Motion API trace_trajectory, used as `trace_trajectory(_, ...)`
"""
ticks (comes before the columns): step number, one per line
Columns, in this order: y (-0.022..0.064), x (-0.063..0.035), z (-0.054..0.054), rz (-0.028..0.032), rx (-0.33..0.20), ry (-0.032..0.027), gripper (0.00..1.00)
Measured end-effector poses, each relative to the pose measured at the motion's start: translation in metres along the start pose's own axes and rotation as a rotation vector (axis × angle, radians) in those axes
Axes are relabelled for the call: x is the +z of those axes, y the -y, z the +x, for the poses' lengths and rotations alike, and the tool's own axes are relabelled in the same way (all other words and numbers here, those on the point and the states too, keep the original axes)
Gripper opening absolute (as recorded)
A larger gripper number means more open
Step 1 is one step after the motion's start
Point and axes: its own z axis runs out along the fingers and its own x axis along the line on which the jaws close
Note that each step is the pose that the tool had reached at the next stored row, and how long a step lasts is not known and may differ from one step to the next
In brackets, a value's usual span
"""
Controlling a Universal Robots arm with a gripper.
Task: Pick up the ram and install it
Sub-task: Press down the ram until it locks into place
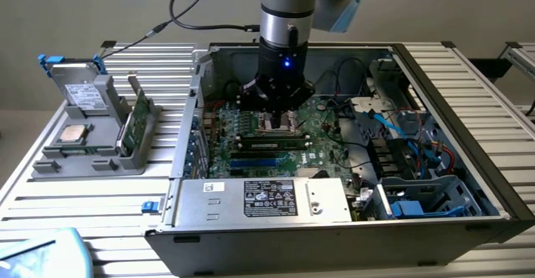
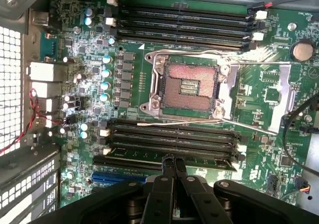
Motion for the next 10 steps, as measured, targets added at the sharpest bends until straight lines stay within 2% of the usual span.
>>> trace_trajectory(3, 0.0, 0.0, 0.0, -0.0002, 0.035, 0.0046, 0.11)
trace_trajectory(10, 0.0, -0.0001, 0.0, -0.0007, 0.046, 0.0051, 0.11)
